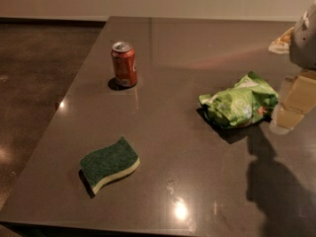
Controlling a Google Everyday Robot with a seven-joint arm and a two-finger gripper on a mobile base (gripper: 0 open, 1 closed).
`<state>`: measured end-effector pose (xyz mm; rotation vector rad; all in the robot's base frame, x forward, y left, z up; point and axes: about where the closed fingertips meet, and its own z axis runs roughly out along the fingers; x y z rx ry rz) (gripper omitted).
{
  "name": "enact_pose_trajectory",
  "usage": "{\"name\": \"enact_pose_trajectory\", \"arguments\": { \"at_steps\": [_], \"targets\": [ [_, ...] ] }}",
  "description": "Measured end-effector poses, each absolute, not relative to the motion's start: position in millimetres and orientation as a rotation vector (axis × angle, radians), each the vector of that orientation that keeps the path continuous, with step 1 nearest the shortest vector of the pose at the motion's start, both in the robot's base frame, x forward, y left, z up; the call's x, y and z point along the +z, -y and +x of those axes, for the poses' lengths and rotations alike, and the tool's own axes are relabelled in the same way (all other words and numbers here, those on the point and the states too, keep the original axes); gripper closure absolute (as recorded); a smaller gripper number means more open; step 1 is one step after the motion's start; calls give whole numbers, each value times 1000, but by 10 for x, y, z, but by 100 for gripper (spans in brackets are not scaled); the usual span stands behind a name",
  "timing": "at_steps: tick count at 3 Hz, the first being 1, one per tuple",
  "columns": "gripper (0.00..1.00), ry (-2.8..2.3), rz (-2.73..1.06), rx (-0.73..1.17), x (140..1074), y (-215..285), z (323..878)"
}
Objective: Move green rice chip bag near sponge
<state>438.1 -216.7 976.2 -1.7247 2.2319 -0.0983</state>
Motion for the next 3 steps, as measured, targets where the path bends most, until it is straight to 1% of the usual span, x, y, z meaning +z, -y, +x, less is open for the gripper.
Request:
{"name": "enact_pose_trajectory", "arguments": {
  "at_steps": [1,3],
  "targets": [
    [0,-2228,-1727,-111,9765,2160,4401],
    [0,-2200,-1774,-141,9546,2103,4750]
  ]
}}
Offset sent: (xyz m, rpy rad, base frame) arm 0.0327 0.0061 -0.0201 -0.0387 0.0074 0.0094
